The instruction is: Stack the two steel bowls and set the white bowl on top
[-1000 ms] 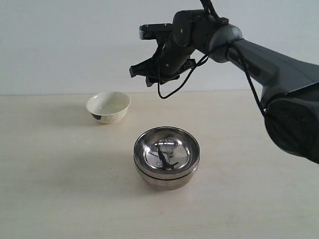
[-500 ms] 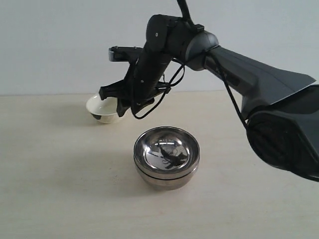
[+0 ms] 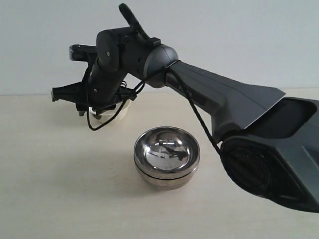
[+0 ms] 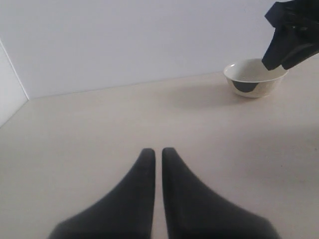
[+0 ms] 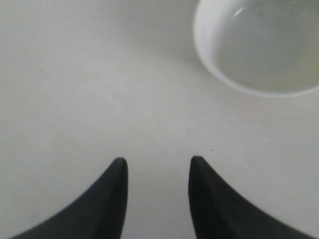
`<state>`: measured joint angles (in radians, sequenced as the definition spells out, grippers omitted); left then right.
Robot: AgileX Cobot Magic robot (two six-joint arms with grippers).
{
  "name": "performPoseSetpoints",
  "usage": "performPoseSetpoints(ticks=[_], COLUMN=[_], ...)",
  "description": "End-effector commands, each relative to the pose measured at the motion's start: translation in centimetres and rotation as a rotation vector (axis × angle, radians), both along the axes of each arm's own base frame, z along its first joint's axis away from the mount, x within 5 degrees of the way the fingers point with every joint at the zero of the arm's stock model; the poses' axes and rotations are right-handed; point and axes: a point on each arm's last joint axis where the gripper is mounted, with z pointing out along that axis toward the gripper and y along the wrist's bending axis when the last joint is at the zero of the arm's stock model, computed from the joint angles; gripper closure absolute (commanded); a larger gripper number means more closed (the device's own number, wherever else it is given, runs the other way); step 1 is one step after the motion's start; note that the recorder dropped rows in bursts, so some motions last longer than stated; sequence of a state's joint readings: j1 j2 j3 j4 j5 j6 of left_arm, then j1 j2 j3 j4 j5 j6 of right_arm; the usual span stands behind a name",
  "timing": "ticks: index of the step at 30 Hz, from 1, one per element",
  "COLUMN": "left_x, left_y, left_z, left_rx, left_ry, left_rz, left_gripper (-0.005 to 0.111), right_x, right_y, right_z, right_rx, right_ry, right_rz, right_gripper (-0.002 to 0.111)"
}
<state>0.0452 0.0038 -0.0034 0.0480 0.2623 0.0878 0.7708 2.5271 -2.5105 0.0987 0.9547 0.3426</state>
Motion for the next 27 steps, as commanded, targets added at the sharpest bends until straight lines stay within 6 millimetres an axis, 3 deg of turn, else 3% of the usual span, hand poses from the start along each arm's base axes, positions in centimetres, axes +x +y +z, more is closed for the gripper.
performPoseSetpoints(ticks=[1,7,18,22,27], left_x=[0.0,0.0,0.0,0.0,0.0], left_y=[0.0,0.0,0.0,0.0,0.0], left_z=[0.0,0.0,0.0,0.0,0.0], left_rx=[-0.016,-0.016,-0.016,-0.016,-0.016], left_ry=[-0.009,-0.009,-0.009,-0.009,-0.009], left_rz=[0.003,0.003,0.003,0.003,0.003], left_gripper=[0.103,0.103,0.103,0.103,0.103], right_x=[0.9,1.2,2.0,2.3,2.5], right_y=[-0.6,0.1,3.0,2.8,2.2], right_z=[0.5,-0.1,-7.6,-7.9,-6.2], right_rx=[0.026,0.168,0.489,0.483,0.469], right_ry=[-0.026,0.033,0.229,0.176,0.123], right_rz=[-0.196,-0.347,-0.671,-0.685,-0.721], right_gripper=[0.073,0.073,0.073,0.073,0.073])
